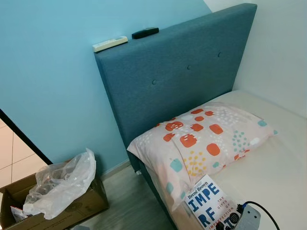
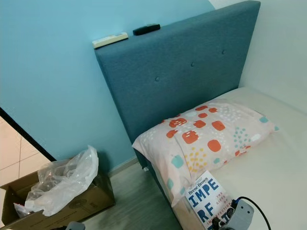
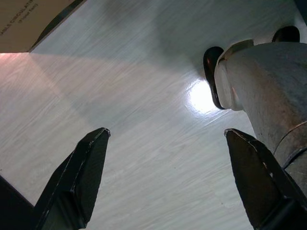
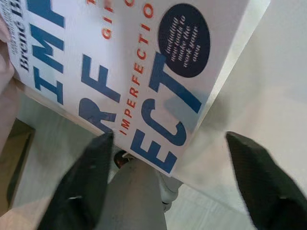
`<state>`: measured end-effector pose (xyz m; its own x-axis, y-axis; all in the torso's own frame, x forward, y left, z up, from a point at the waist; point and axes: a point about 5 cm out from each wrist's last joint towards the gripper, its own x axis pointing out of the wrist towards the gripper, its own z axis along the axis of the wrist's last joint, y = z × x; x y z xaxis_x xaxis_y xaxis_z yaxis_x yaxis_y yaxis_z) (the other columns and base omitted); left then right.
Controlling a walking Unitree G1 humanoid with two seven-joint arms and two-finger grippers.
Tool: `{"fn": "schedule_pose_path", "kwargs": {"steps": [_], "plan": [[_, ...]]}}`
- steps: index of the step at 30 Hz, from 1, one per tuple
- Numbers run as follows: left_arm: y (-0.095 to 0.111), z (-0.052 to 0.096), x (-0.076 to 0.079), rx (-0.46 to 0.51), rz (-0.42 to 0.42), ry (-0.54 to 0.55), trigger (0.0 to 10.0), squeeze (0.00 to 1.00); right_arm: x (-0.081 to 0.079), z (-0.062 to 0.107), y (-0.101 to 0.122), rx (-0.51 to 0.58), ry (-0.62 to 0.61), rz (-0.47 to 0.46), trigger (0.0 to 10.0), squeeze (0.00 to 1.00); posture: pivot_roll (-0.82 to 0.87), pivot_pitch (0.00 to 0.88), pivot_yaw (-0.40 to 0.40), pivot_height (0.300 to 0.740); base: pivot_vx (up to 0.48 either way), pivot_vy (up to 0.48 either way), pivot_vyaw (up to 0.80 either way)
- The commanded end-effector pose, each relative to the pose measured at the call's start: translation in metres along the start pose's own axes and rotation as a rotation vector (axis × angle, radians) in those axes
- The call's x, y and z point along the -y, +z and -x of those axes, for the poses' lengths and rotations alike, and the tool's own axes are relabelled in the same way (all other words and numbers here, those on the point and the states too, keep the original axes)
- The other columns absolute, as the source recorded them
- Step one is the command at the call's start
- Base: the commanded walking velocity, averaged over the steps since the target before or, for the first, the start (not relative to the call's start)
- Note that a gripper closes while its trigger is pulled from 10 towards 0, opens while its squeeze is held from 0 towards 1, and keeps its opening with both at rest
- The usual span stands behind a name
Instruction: Clean up the room
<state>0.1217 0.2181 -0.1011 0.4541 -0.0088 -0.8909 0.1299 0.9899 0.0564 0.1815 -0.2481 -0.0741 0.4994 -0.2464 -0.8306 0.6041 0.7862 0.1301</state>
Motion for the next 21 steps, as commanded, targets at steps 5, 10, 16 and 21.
{"fn": "schedule_pose_path", "kwargs": {"steps": [5,10,16,21], "plan": [[0.003,-0.002,0.006,-0.002,0.019,-0.001,10.0,0.0,0.007,0.001,-0.004,-0.031,-0.063,0.047,10.0,1.0,-0.02,0.053,0.073,0.733,0.0,0.0,0.0],[0.009,-0.004,0.013,0.007,0.046,-0.01,10.0,0.0,-0.003,0.0,-0.001,0.011,0.012,0.051,10.0,0.58,-0.04,0.021,0.06,0.733,0.0,0.0,0.0],[0.018,-0.008,0.024,0.006,0.078,-0.026,10.0,0.0,-0.017,0.003,-0.027,-0.045,0.112,0.26,10.0,0.0,-0.07,0.0,0.045,0.733,0.0,0.0,0.0],[0.024,-0.01,0.031,-0.005,0.075,-0.021,10.0,0.0,-0.035,0.008,-0.057,-0.096,0.245,0.59,10.0,0.0,-0.1,0.0,0.032,0.733,-0.244,0.0,0.0]]}}
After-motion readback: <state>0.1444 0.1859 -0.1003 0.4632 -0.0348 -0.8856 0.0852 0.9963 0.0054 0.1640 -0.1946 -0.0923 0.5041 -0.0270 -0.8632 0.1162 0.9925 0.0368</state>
